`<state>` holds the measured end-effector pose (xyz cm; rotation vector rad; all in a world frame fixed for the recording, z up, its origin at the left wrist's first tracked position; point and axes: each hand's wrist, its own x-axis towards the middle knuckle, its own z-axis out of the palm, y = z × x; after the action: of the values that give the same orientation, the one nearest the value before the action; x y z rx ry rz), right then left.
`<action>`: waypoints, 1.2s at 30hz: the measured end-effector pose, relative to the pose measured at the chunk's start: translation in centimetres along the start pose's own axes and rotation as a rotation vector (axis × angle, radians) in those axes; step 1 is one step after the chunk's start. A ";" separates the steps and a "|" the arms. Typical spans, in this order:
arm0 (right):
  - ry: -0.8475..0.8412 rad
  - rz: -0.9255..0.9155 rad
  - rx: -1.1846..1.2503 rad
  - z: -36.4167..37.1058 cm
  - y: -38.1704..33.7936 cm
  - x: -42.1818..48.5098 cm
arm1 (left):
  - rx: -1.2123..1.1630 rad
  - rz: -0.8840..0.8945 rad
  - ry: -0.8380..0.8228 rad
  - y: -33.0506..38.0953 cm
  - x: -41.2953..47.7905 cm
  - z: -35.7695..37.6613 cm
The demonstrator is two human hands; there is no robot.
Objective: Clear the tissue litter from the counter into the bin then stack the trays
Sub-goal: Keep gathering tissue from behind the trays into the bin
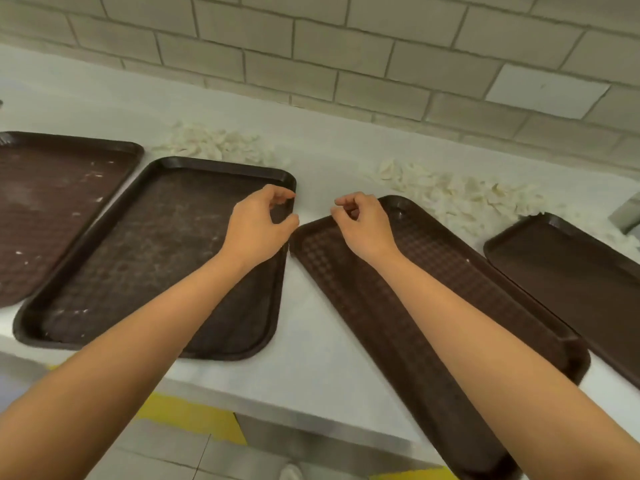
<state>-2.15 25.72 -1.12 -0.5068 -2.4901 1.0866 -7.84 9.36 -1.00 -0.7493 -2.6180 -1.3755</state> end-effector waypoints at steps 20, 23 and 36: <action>-0.147 0.245 -0.267 14.7 -4.2 19.7 | 0.068 -0.012 -0.091 -11.2 19.5 -2.0; -0.226 0.274 -0.356 16.2 -4.4 21.8 | 0.072 0.003 -0.091 -12.7 21.4 -2.0; -0.365 0.244 -0.584 19.5 -3.4 26.2 | 0.039 0.037 -0.132 -16.0 24.7 -1.9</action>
<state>-34.58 23.71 -5.79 -0.8558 -3.1430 0.5378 -37.13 9.58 -4.49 -0.9084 -2.7057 -1.3038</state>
